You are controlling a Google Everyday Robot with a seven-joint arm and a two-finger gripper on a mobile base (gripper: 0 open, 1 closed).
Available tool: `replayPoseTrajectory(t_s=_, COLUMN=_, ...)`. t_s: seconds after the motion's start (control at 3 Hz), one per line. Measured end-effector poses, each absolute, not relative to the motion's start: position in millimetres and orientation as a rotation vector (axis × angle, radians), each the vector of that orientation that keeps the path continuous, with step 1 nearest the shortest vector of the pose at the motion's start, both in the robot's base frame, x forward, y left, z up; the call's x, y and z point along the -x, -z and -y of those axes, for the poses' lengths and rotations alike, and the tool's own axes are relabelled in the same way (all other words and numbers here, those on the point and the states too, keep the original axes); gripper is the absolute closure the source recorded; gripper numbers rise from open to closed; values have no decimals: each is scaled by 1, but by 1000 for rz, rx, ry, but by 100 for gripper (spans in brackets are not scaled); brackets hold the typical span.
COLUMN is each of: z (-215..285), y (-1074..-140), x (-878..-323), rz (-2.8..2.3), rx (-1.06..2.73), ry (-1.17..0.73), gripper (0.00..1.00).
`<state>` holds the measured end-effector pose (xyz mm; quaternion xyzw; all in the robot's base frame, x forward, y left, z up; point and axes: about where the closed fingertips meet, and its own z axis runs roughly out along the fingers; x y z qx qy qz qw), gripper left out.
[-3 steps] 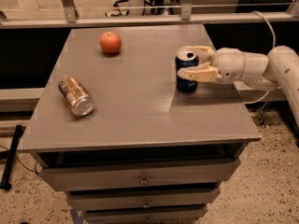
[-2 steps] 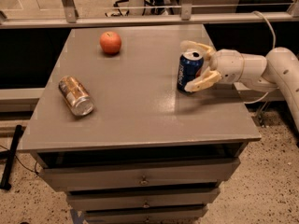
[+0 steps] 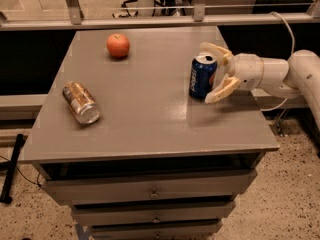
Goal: Place pepsi can upright
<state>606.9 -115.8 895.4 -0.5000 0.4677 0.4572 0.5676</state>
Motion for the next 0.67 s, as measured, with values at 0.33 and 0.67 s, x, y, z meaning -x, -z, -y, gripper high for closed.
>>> replayPoseTrajectory(t_s=0.33, z=130, y=-898, x=-607, rz=-1142, rx=1208, ry=-1029, gripper=0)
replayPoseTrajectory(t_s=0.67, z=156, y=-907, x=-607, rz=-1196, rx=1255, ry=-945, gripper=0)
